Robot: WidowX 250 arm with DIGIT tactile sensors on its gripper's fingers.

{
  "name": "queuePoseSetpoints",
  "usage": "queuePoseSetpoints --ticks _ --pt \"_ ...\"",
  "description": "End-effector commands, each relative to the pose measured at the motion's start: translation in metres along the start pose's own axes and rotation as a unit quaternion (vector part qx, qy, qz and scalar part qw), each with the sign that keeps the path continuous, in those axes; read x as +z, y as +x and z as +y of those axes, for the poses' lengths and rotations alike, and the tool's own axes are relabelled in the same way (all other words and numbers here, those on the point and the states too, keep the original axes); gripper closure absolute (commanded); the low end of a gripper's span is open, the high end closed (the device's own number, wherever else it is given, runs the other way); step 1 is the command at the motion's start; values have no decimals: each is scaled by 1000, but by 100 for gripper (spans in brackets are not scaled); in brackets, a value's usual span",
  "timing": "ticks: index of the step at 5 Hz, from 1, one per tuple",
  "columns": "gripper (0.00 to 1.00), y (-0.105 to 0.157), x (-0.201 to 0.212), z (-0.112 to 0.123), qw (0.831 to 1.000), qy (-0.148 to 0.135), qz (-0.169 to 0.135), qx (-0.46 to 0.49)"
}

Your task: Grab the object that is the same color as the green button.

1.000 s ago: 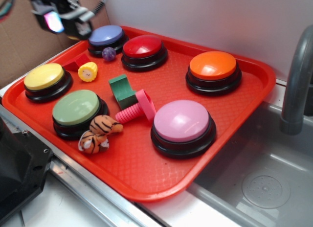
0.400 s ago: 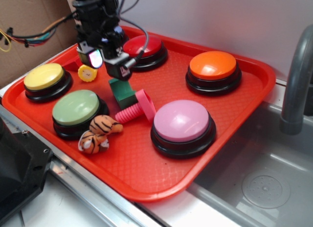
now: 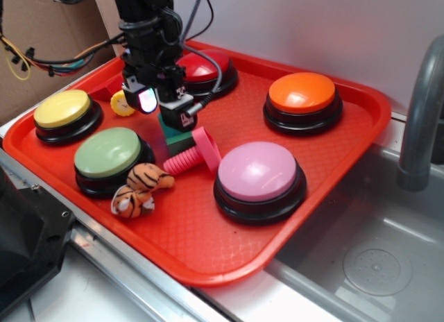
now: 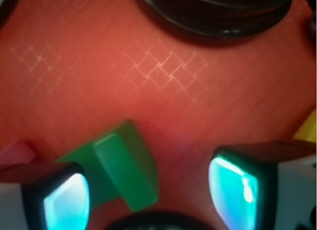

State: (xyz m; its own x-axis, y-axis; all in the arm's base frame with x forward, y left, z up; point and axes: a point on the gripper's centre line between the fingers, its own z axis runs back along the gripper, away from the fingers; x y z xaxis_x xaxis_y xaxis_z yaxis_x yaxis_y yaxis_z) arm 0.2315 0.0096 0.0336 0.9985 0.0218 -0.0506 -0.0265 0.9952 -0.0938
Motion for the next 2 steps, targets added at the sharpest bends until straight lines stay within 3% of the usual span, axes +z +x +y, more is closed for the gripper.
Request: queuePoseSetpoints --ticks 1,2 --pt "100 10 -3 2 1000 -1 2 -1" --pt "100 10 -4 4 1000 -13 3 10"
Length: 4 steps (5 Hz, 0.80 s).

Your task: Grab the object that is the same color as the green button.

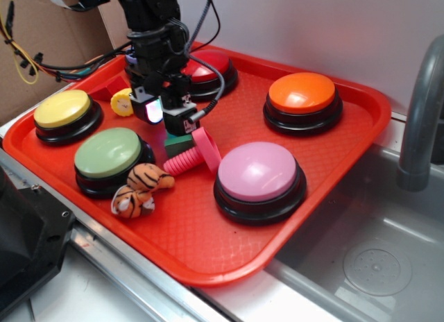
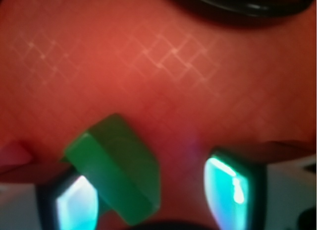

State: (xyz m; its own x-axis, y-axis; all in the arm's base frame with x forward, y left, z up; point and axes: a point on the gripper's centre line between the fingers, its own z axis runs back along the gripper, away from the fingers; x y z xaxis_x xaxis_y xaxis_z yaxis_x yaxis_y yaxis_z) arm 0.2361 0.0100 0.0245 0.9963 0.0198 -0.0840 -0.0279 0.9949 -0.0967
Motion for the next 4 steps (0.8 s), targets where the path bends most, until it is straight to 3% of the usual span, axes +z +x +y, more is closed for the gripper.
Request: queuePoseSetpoints --ticks 1,4 --pt "100 6 4 6 1000 -20 -8 15" --pt "100 2 31 7 992 -47 -4 121"
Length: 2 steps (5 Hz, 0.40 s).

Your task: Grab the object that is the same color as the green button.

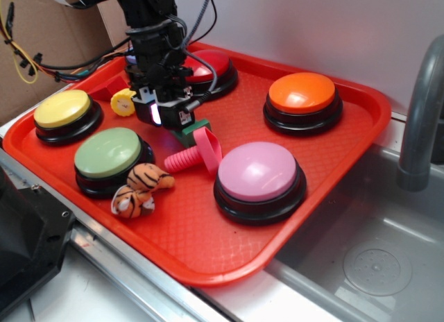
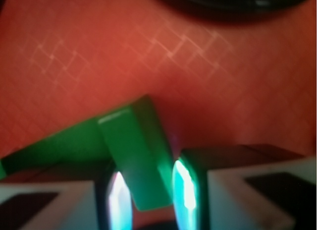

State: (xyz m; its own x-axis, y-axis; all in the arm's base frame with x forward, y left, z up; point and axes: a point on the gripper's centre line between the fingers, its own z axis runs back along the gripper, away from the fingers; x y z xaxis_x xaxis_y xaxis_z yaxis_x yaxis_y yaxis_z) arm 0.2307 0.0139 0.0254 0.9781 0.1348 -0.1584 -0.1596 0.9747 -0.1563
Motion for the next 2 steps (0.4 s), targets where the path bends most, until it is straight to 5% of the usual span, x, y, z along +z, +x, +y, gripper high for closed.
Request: queuePoseSetpoints --ticks 1,2 --pt "100 -1 51 -1 994 -20 -45 99" --pt "100 -5 75 -4 991 -15 -53 124"
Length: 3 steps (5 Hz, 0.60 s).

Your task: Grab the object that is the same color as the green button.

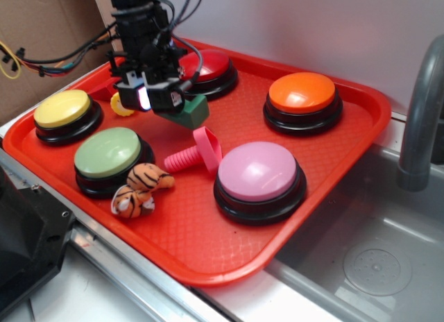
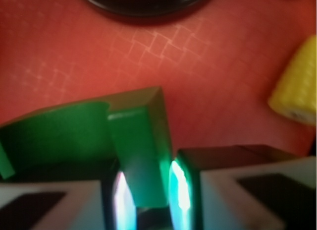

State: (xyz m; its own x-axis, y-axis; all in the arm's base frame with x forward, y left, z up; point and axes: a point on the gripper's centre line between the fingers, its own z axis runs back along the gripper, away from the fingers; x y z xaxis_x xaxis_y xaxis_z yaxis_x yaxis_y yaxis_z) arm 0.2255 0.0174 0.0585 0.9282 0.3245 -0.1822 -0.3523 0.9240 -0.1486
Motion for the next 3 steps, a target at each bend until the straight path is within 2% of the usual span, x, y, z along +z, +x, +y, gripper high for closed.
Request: queuePoseSetpoints --ticks 1,2,3 --pt "100 -13 77 -7 996 10 -78 35" --pt "100 -31 109 -14 993 28 -110 16" --pt "100 -49 131 -19 990 33 -138 1"
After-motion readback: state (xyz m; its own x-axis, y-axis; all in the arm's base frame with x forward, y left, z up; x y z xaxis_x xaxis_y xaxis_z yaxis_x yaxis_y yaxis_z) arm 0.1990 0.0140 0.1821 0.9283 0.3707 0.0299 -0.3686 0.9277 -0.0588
